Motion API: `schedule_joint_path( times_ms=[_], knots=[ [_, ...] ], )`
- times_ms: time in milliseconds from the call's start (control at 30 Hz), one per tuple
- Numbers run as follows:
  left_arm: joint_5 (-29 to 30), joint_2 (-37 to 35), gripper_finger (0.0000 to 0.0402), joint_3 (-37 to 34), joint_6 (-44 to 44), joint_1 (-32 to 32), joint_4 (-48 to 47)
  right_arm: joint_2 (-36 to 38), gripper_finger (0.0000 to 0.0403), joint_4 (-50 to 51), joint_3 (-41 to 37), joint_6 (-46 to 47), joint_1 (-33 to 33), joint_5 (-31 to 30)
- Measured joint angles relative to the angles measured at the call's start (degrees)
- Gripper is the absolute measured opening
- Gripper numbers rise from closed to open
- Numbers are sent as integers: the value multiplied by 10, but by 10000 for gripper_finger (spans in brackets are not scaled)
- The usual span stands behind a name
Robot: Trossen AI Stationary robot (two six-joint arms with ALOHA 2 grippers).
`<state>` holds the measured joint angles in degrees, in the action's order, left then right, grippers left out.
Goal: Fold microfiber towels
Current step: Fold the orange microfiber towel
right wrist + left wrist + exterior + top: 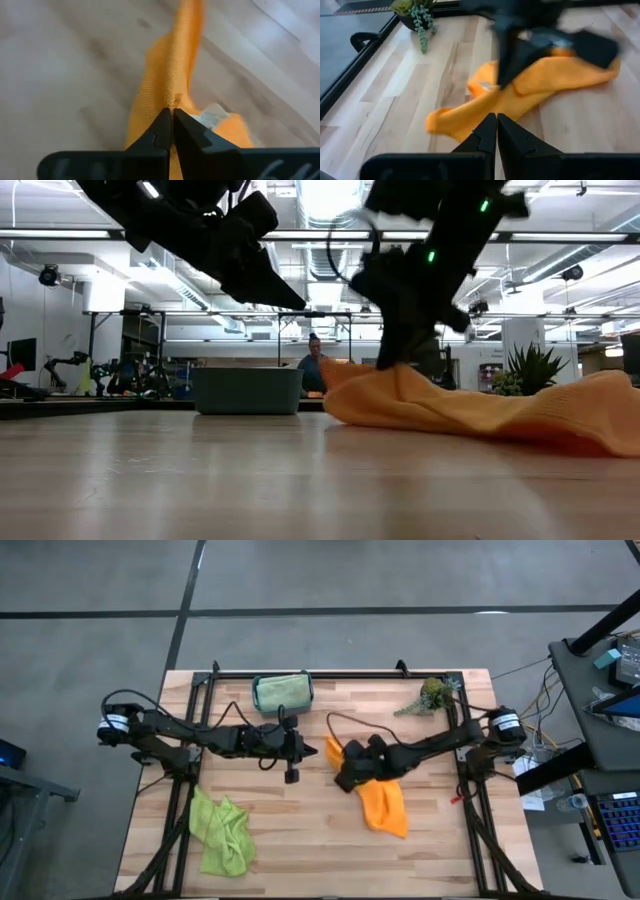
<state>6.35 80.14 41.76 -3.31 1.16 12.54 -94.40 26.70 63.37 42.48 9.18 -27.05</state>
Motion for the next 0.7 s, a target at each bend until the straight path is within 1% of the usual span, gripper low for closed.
schedule_joint_path(
  times_ms=[67,133,233,333,467,533,600,667,700],
  knots=[
    [0,0,4,0,5,1,-1,8,9,0,9,-22,21,0],
    [0,0,18,-3,6,1,0,16,9,-1,14,-27,42,-10],
    [-5,0,60,-17,16,1,-1,27,9,0,17,-27,69,-32],
    [-8,5,117,-35,39,3,13,31,9,-1,18,-26,86,-45],
    [-8,23,197,-66,60,4,104,31,9,-5,17,-27,94,-45],
    [-16,43,228,-74,59,4,146,28,9,-5,17,-27,95,-46],
    [-46,67,249,-76,52,4,184,25,9,-4,17,-27,95,-46],
    [-75,92,258,-77,46,3,222,25,9,-4,16,-27,95,-46],
    [-77,105,259,-77,47,3,243,25,9,-5,16,-29,95,-46]
  ],
)
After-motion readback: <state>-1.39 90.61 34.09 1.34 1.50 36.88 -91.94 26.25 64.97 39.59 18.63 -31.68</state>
